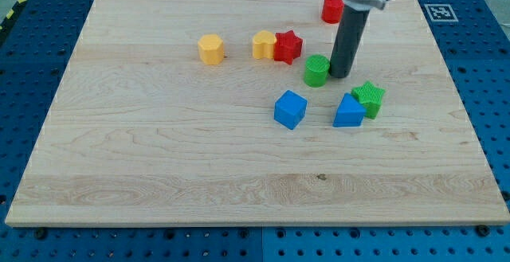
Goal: Move the green circle close to the blue cube
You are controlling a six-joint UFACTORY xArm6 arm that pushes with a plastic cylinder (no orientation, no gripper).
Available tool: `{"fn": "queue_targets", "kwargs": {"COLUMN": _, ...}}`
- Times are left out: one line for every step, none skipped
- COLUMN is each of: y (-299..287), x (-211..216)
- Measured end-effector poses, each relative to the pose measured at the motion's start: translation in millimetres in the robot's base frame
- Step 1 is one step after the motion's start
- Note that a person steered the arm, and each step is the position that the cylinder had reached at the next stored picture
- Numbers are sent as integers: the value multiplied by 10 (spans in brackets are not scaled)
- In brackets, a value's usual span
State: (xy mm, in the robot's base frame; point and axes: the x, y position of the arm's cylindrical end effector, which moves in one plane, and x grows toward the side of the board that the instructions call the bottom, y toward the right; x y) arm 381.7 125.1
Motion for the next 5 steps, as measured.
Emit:
{"fn": "queue_targets", "kwargs": {"y": -93, "x": -248}}
{"fn": "queue_targets", "kwargs": {"y": -287, "x": -242}}
{"fn": "queue_targets", "kwargs": {"y": -327, "x": 53}}
{"fn": "queue_targets", "kwargs": {"y": -327, "x": 240}}
{"fn": "queue_targets", "kwargs": {"y": -333, "x": -12}}
